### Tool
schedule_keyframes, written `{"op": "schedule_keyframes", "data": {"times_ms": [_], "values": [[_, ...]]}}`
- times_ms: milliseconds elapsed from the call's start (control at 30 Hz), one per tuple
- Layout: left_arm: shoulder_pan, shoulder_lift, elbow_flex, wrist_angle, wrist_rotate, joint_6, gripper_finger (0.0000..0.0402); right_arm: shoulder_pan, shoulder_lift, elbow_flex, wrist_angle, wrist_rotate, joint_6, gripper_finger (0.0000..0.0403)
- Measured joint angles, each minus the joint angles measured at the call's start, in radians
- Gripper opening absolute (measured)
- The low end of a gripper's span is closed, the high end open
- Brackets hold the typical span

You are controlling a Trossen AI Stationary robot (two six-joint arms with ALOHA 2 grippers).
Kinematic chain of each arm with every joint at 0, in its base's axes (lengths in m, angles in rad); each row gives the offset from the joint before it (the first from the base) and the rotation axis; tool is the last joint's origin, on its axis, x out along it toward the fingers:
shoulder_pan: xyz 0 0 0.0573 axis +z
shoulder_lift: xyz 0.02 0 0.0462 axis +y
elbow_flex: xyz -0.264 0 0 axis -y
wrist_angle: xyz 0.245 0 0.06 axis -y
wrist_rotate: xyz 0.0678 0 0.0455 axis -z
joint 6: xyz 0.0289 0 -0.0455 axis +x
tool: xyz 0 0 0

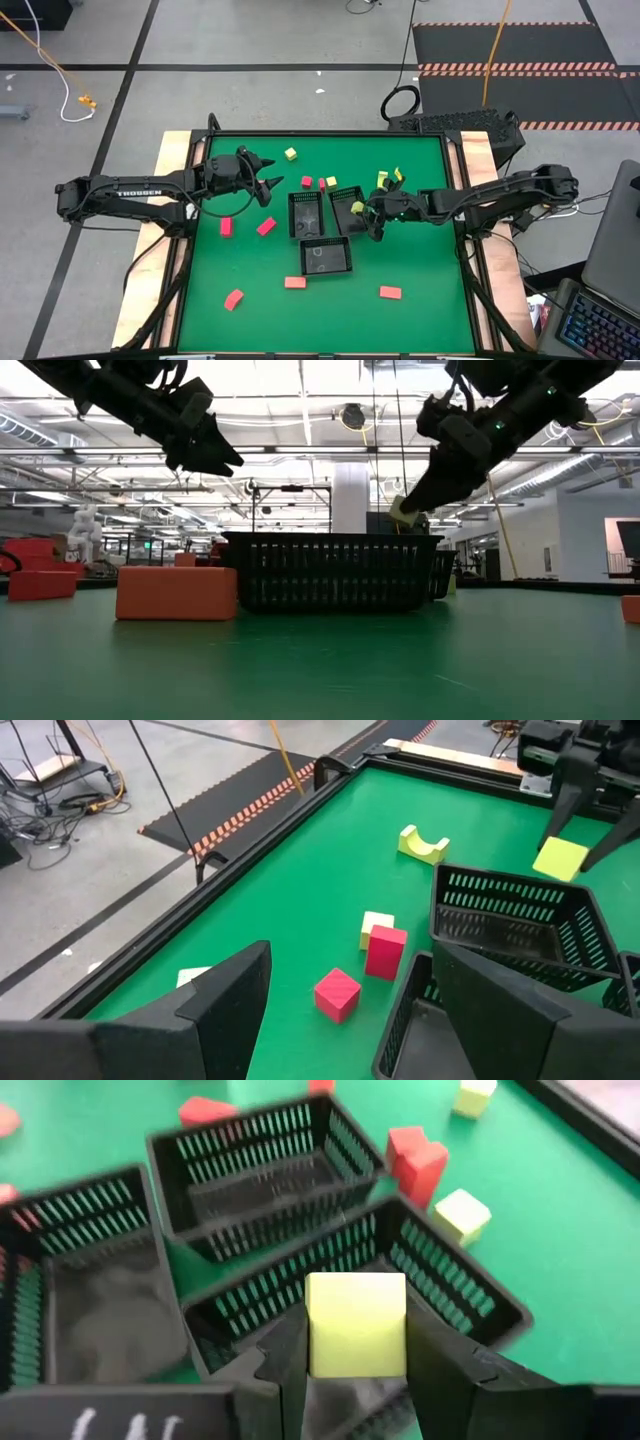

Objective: Sort & place blocks by color
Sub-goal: Put the green block into the top right black bin

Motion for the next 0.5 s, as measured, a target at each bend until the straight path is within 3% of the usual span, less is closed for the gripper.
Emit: {"op": "schedule_keyframes", "data": {"times_ms": [300,367,500], "values": [[0.0,0.0,0.0,-0.013,0.0,-0.041,0.0278,0.0,0.008,0.0,-0.004,-0.012,0.029,0.0119],[0.0,0.0,0.0,-0.023,0.001,-0.046,0.0278,0.0,0.009,0.0,-0.005,-0.012,0.039,0.0148],[-0.008,0.0,0.0,-0.069,0.021,-0.07,0.0278,0.0,0.009,0.0,-0.005,-0.011,0.063,0.0253]]}}
